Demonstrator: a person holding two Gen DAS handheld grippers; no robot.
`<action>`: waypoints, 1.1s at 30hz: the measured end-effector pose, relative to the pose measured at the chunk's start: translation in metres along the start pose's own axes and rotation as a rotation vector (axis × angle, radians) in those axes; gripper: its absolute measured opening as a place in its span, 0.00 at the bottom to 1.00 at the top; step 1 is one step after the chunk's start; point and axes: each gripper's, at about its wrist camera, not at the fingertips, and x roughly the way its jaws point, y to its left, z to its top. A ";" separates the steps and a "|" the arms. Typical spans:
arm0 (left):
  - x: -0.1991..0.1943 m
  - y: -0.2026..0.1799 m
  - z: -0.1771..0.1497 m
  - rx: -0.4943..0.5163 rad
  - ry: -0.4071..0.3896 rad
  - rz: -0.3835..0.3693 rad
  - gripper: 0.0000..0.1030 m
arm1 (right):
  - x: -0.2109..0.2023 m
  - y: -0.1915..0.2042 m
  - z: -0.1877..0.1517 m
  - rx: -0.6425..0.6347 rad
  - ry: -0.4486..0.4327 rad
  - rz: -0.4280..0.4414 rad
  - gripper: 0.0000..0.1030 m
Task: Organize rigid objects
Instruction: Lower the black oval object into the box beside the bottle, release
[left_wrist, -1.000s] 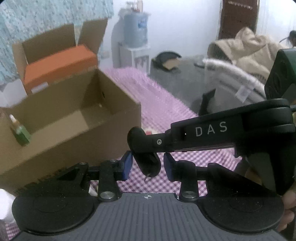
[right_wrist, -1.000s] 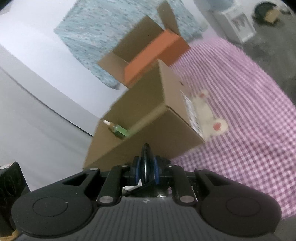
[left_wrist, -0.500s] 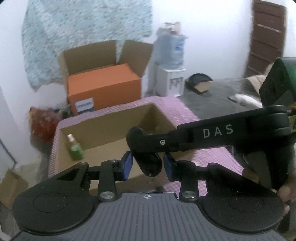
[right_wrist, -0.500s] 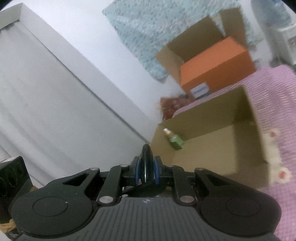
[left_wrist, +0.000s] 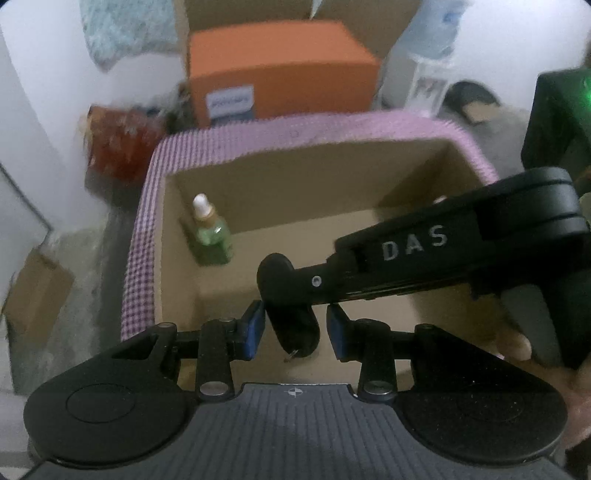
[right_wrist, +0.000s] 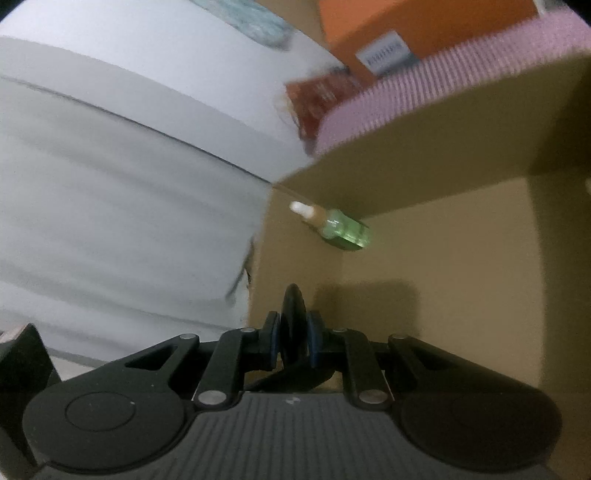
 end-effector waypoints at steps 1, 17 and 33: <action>0.008 0.002 0.002 -0.003 0.019 0.017 0.35 | 0.011 -0.003 0.004 0.011 0.016 -0.010 0.17; 0.025 0.016 0.007 -0.041 0.084 0.089 0.41 | 0.065 -0.033 0.024 0.147 0.109 -0.036 0.26; -0.085 -0.013 -0.028 0.031 -0.187 -0.017 0.52 | -0.079 -0.009 -0.020 0.078 -0.100 0.123 0.27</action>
